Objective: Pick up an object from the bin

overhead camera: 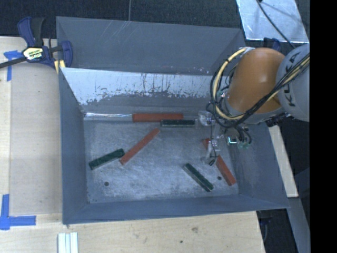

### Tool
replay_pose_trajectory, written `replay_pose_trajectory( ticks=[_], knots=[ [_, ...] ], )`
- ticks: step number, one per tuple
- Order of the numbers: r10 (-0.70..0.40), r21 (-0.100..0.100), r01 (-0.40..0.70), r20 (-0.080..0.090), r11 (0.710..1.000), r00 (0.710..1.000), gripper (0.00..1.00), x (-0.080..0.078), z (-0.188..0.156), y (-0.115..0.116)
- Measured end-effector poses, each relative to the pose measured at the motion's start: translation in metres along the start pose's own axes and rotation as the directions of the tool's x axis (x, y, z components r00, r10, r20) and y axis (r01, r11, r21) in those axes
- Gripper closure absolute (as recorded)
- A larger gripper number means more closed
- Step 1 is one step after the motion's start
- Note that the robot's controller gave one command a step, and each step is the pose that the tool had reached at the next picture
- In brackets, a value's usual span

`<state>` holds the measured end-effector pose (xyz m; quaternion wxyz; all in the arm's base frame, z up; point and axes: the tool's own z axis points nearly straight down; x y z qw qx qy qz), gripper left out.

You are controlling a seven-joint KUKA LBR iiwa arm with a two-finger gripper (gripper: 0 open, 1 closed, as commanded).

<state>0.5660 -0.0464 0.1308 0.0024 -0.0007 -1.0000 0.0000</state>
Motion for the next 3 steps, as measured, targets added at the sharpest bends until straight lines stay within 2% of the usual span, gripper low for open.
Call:
replay_pose_trajectory(
  ticks=[1, 2, 3],
  knots=[
    [0.214, 0.0, -0.214, 0.0, 0.977, 0.977, 0.0, 0.08, 0.052, 0.014],
    [0.211, -0.001, -0.211, 0.005, 0.977, 0.977, 1.0, 0.078, 0.05, 0.014],
    [0.202, -0.002, -0.202, 0.017, 0.979, 0.979, 1.0, 0.078, -0.175, -0.015]
  ],
)
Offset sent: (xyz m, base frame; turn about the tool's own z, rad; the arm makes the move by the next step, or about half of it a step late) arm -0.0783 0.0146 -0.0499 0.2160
